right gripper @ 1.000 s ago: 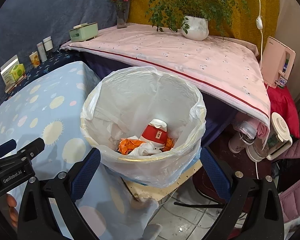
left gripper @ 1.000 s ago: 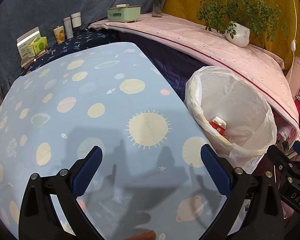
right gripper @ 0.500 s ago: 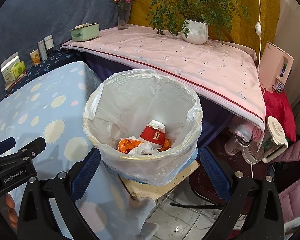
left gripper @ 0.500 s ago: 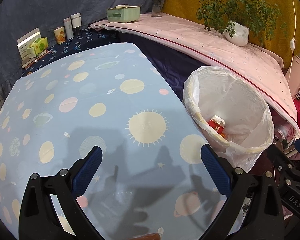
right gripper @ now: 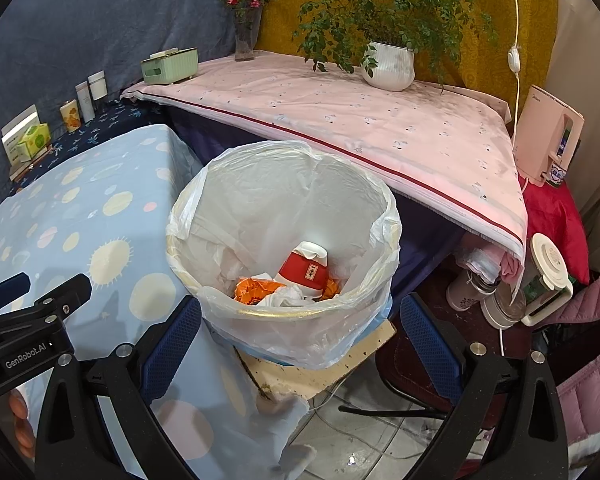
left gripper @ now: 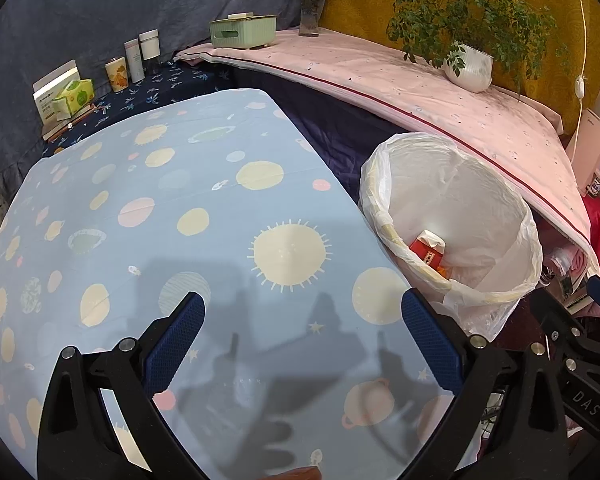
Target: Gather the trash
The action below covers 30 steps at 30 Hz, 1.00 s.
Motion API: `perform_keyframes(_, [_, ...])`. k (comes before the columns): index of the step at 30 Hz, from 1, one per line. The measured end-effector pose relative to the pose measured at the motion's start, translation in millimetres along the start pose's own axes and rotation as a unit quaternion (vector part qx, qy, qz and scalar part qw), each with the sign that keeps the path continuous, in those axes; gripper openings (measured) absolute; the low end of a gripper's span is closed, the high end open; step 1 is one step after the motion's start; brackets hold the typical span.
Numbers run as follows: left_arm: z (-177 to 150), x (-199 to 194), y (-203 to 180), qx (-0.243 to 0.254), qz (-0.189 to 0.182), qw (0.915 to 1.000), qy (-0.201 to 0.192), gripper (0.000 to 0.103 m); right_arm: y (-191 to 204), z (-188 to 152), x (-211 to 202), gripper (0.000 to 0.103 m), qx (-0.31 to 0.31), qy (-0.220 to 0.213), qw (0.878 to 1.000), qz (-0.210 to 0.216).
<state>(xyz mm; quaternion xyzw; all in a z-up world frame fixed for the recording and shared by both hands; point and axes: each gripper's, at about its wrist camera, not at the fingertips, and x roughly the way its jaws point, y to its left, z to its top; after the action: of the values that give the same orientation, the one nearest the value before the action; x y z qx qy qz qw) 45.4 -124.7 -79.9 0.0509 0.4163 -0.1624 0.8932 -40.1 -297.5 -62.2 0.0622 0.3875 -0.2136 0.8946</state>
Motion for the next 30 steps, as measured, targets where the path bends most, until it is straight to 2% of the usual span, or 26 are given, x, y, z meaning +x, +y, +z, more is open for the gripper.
perform_keyframes(30, [-2.0, -6.5, -4.6, 0.007, 0.004, 0.9999, -0.007, 0.094, 2.1, -1.8, -2.5, 0.096, 0.0, 0.0, 1.0, 0.0])
